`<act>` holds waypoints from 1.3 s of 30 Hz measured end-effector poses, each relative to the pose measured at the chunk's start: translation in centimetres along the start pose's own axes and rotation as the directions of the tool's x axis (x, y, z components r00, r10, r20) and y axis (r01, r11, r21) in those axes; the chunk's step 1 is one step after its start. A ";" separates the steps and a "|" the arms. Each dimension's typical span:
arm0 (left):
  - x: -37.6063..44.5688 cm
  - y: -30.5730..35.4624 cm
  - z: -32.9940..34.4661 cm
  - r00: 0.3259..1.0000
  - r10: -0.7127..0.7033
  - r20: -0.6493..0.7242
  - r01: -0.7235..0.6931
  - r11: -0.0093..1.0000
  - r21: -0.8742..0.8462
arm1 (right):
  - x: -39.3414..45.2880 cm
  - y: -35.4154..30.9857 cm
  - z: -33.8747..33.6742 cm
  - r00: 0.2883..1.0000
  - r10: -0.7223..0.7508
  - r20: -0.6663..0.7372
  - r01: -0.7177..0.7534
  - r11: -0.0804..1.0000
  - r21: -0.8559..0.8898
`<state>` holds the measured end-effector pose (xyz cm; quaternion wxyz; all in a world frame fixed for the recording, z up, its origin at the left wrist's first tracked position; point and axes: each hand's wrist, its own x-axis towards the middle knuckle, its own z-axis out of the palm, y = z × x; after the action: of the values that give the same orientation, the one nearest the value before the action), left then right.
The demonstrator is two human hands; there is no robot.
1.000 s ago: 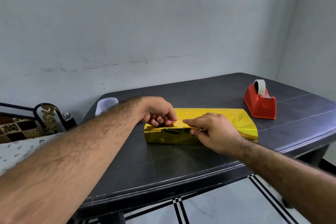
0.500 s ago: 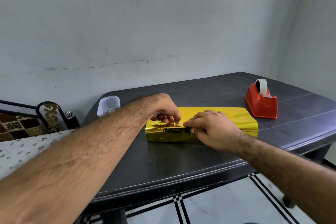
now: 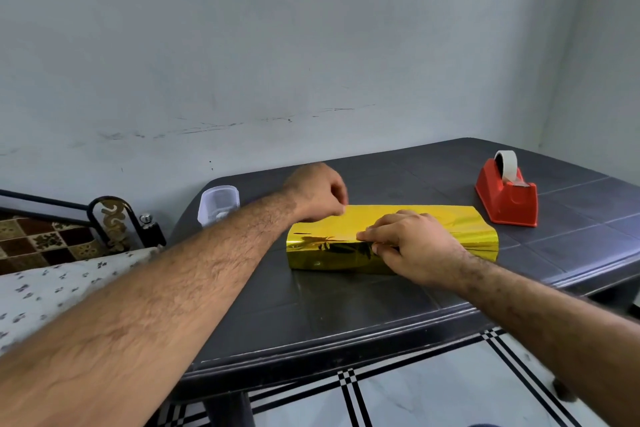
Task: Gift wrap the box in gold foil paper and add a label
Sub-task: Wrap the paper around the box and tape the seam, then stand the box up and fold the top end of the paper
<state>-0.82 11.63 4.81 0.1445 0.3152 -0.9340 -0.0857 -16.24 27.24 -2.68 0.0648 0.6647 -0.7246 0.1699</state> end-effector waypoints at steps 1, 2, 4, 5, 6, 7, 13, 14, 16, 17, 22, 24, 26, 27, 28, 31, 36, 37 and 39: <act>-0.6 0.2 0.3 0.994 0.105 0.036 -0.104 0.994 -0.038 | 0.0 -0.1 0.0 1.000 -0.001 -0.001 0.001 1.000 -0.003; -1.1 0.1 0.9 0.979 0.188 0.084 -0.188 0.982 -0.017 | 0.0 -0.2 0.0 1.000 -0.004 -0.002 0.004 1.000 -0.011; -1.8 -0.8 2.0 0.952 0.279 0.123 -0.292 0.951 0.103 | 0.0 -0.3 0.0 1.000 -0.011 -0.005 0.011 1.000 -0.023; -1.9 -1.5 2.5 0.948 0.297 0.111 -0.312 0.938 0.152 | -0.1 -0.3 -0.1 1.000 -0.012 -0.009 0.012 1.000 -0.024; -2.1 -2.4 2.8 0.946 0.314 0.083 -0.325 0.927 0.186 | -0.1 -0.3 -0.1 1.000 -0.012 -0.010 0.012 1.000 -0.026; -2.5 -3.2 2.9 0.941 0.335 0.054 -0.339 0.917 0.213 | -0.1 -0.3 -0.1 1.000 -0.015 -0.014 0.014 0.999 -0.030; -4.8 -5.8 4.3 0.849 0.449 -0.280 -0.385 0.887 0.256 | -0.7 -0.6 0.3 0.999 0.000 -0.048 -0.001 1.000 -0.026; -5.3 -5.5 4.9 0.852 0.394 -0.344 -0.355 0.919 0.174 | -0.8 -0.7 0.3 0.998 0.015 -0.066 -0.016 1.000 -0.011; -6.3 -4.5 6.4 0.883 0.279 -0.378 -0.286 0.958 0.038 | -1.0 -0.8 0.2 0.992 0.078 -0.104 -0.074 0.996 0.040; -6.8 -4.0 7.2 0.900 0.237 -0.365 -0.245 0.969 0.024 | -1.0 -0.9 0.0 0.986 0.110 -0.123 -0.103 0.993 0.062; -8.6 -2.8 10.6 0.880 0.168 -0.445 -0.138 0.985 0.099 | -1.2 -0.9 -0.7 0.994 0.099 -0.050 -0.105 0.986 -0.130; -9.0 -2.8 11.1 0.850 0.128 -0.512 -0.114 0.992 0.058 | -0.9 -0.8 -0.6 0.996 0.077 0.043 -0.064 0.969 -0.238; -9.1 -3.0 11.3 0.815 0.068 -0.575 -0.094 0.995 -0.016 | 0.0 -0.6 -1.0 0.994 0.073 0.078 -0.051 0.966 -0.252; -9.1 -2.9 11.2 0.799 0.034 -0.600 -0.084 0.995 -0.056 | 0.7 -0.4 -1.4 0.991 0.087 0.099 -0.062 0.972 -0.229; -9.0 -2.9 11.1 0.780 -0.002 -0.625 -0.072 0.993 -0.093 | 1.7 -0.1 -1.9 0.983 0.113 0.144 -0.085 0.979 -0.188; -9.0 -3.1 11.0 0.730 -0.120 -0.673 -0.029 0.978 -0.206 | 4.1 0.0 -2.4 0.913 0.190 0.361 -0.153 0.980 -0.130; -9.2 -3.9 11.0 0.591 -0.367 -0.718 -0.062 0.867 -0.494 | 5.8 -0.5 -1.9 0.903 0.206 0.378 -0.210 0.977 -0.032; -9.1 -4.0 10.8 0.558 -0.413 -0.719 -0.080 0.836 -0.543 | 6.1 -0.5 -2.4 0.915 0.206 0.346 -0.236 0.971 0.047; -8.9 -4.3 10.5 0.536 -0.457 -0.710 -0.117 0.793 -0.598 | 6.5 -0.4 -3.7 0.945 0.217 0.245 -0.288 0.906 0.311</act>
<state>4.96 14.50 -8.13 0.6455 0.3516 -0.6407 -0.2218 -17.02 22.29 2.89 -0.1492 0.5798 -0.7669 0.2312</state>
